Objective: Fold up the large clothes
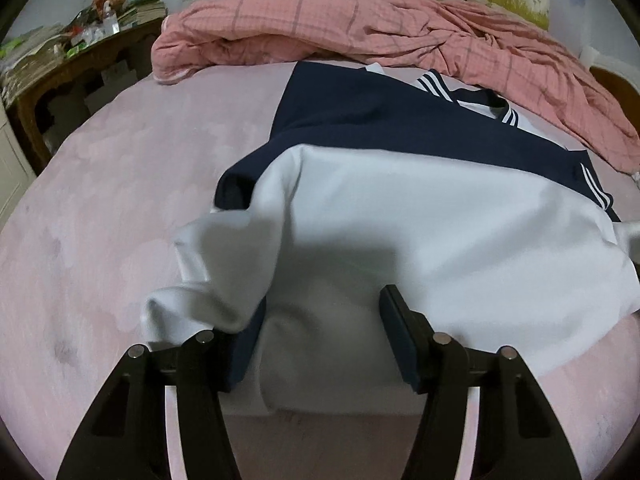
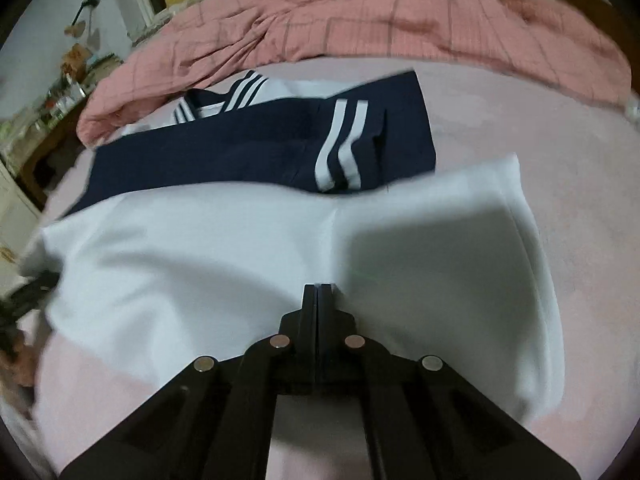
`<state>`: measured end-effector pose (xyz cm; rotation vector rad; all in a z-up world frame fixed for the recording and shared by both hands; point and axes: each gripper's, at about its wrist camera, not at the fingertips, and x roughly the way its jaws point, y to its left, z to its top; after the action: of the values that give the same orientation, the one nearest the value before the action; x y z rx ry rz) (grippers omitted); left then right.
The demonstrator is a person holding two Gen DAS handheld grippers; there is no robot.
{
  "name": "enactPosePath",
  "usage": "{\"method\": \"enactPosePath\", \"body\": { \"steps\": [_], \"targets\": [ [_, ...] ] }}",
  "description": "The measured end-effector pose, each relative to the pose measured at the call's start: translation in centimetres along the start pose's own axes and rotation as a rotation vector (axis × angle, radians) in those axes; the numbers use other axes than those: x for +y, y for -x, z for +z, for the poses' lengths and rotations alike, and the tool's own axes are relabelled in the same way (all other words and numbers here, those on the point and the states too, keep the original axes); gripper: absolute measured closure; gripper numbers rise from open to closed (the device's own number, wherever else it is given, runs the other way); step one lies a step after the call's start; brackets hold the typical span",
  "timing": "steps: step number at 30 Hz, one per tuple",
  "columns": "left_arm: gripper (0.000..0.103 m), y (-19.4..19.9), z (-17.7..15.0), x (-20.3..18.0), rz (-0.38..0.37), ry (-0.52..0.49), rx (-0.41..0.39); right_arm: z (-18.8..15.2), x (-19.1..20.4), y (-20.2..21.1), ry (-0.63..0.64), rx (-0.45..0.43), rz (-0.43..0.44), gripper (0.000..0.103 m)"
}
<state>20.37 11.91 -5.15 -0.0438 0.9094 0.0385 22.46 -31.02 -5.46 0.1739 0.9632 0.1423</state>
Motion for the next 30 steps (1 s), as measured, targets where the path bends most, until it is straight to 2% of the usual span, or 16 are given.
{"method": "enactPosePath", "body": {
  "steps": [1, 3, 5, 9, 13, 15, 17, 19, 22, 23, 24, 25, 26, 30],
  "targets": [
    [0.044, 0.4, -0.4, -0.2, 0.014, -0.009, -0.002, -0.5, -0.5, 0.7, -0.025, 0.026, 0.043, 0.103],
    [0.044, 2.0, -1.1, -0.9, 0.066, -0.070, -0.032, -0.9, -1.0, 1.1, -0.021, 0.067, 0.074, 0.103],
    [0.044, 1.6, -0.8, -1.0, 0.076, -0.081, -0.032, -1.1, -0.9, 1.7, 0.008, 0.092, 0.080, 0.103],
    [0.044, -1.1, 1.3, 0.3, 0.041, -0.008, 0.004, -0.1, -0.4, 0.5, 0.017, 0.034, 0.035, 0.103],
    [0.044, -1.6, 1.6, 0.5, 0.044, 0.008, -0.002, 1.6, 0.1, -1.8, 0.032, -0.048, -0.027, 0.103],
    [0.044, -1.1, 1.0, 0.4, 0.045, -0.004, -0.023, 1.6, 0.3, -1.0, -0.003, -0.062, -0.029, 0.103],
    [0.044, -0.8, 0.7, 0.6, 0.028, 0.001, -0.039, 1.1, 1.3, 0.9, 0.035, -0.082, -0.017, 0.103],
    [0.044, -0.7, 0.6, 0.8, 0.012, 0.013, -0.047, 0.1, 3.1, 3.2, 0.077, -0.101, 0.047, 0.103],
    [0.044, -0.3, 0.2, 0.7, 0.013, 0.019, -0.056, -1.0, 5.4, 4.1, 0.084, -0.057, 0.168, 0.103],
    [0.044, -0.1, 0.0, 0.6, 0.020, 0.015, -0.061, -1.4, 6.1, 3.6, 0.093, -0.034, 0.175, 0.103],
    [0.043, 0.1, -0.2, 0.4, 0.027, 0.010, -0.065, -1.6, 6.6, 2.8, 0.098, -0.005, 0.146, 0.103],
    [0.043, 0.2, -0.3, 0.3, 0.032, 0.005, -0.067, -1.9, 7.0, 1.0, 0.094, 0.047, 0.059, 0.103],
    [0.042, 0.2, -0.3, 0.2, 0.039, 0.002, -0.068, -1.9, 6.9, -0.2, 0.070, 0.057, 0.039, 0.103],
    [0.042, 0.1, -0.2, 0.3, 0.035, 0.007, -0.064, -0.4, 5.7, -1.4, -0.017, 0.018, 0.086, 0.103]
  ]
}}
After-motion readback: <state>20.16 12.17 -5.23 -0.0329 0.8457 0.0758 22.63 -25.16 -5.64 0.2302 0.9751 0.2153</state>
